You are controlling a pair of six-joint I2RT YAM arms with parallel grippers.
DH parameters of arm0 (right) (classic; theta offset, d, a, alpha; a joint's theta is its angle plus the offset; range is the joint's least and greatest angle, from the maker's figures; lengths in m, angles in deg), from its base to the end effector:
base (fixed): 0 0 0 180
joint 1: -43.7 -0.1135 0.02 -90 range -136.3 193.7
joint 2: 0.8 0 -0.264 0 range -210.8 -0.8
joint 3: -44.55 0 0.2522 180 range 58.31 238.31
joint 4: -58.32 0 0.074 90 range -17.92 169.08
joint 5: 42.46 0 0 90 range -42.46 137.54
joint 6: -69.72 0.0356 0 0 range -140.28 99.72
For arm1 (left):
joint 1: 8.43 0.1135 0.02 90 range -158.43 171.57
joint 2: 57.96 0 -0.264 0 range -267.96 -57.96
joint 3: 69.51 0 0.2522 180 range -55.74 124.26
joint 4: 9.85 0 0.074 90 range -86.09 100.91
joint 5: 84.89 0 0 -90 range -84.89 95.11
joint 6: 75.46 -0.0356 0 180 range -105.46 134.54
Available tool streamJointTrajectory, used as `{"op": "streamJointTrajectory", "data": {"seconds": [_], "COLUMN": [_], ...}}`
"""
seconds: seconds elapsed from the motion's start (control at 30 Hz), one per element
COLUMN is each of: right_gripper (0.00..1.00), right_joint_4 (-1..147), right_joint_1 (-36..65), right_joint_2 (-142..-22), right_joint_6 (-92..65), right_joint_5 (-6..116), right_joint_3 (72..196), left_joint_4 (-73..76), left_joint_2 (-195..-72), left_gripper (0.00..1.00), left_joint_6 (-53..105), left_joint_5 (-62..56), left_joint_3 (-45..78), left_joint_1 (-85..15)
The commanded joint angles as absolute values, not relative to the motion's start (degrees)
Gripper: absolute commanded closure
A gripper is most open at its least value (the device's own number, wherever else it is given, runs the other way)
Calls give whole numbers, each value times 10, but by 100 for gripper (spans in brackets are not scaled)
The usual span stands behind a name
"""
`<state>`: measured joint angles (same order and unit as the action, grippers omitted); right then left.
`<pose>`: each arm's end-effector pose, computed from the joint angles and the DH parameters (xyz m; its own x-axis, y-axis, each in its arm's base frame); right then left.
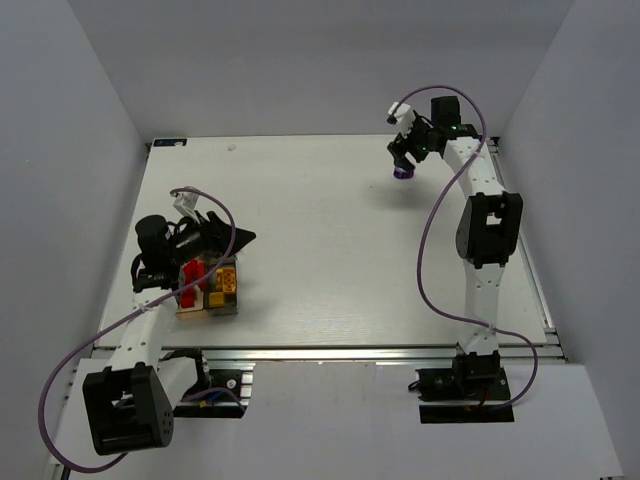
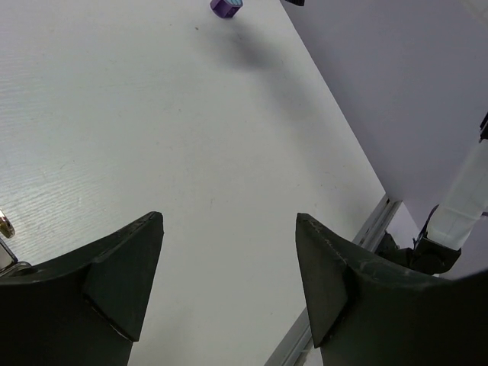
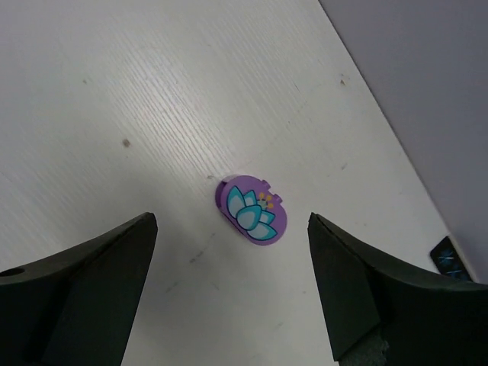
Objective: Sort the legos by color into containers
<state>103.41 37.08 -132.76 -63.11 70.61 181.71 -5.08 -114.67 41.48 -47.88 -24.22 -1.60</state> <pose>0.5244 0.0749 0.2642 -0.1920 -0.6519 -0.7335 -0.7299 0.5945 -0.3373 0.2158 -0.0028 0.2576 -0.5593 -0.3417 -0.7553 0.4895 0.5991 -0.6336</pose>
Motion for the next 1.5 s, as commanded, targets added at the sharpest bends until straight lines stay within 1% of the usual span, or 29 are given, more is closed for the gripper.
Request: {"op": "streamJointTrajectory", "data": {"seconds": [0.0, 0.07, 0.1, 0.13, 0.17, 0.23, 0.27, 0.37, 0.53, 0.6, 0.67, 0.7, 0.8, 1.1, 1.37, 1.43, 1.47], "right_gripper": [14, 11, 11, 11, 11, 11, 11, 16, 18, 16, 16, 12, 11, 11, 11, 13, 16], "right_joint_4": [1075, 1042, 1008, 973, 983, 995, 992, 985, 1018, 1015, 994, 988, 983, 964, 938, 934, 932], "right_joint_1": [389, 391, 390, 388, 388, 391, 389, 386, 387, 387, 386, 386, 385, 384, 384, 382, 382], "right_joint_2": [-1346, -1363, -1380, -1389, -1389, -1412, -1407, -1385, -1413, -1419, -1418, -1419, -1434, -1466, -1472, -1471, -1471], "right_joint_6": [-836, -821, -777, -681, -661, -609, -562, -469, -337, -308, -297, -293, -281, -269, -261, -263, -263], "right_joint_5": [741, 693, 659, 616, 587, 591, 592, 614, 619, 627, 613, 610, 596, 575, 571, 570, 569], "right_joint_3": [1863, 1883, 1886, 1901, 1922, 1937, 1911, 1854, 1892, 1892, 1878, 1866, 1870, 1888, 1873, 1872, 1873], "left_joint_4": [-51, -48, -48, -46, -44, -41, -41, -40, -39, -39, -37, -37, -36, -34, -29, -29, -29], "left_joint_2": [-1140, -1139, -1138, -1138, -1138, -1139, -1140, -1146, -1145, -1142, -1141, -1140, -1141, -1143, -1140, -1140, -1139], "left_gripper": [20, 20, 20, 20, 20, 20, 20, 20, 20, 20, 20, 20, 20, 20, 20, 20, 20], "left_joint_6": [403, 400, 399, 398, 398, 394, 394, 395, 395, 394, 394, 393, 393, 392, 389, 389, 389], "left_joint_5": [-492, -489, -488, -485, -483, -480, -479, -479, -477, -475, -474, -474, -474, -472, -469, -468, -469], "left_joint_3": [-242, -242, -242, -242, -242, -241, -241, -240, -240, -241, -241, -241, -241, -239, -238, -239, -240], "left_joint_1": [-18, -18, -18, -18, -18, -18, -18, -18, -18, -18, -18, -18, -18, -18, -18, -18, -18]}}
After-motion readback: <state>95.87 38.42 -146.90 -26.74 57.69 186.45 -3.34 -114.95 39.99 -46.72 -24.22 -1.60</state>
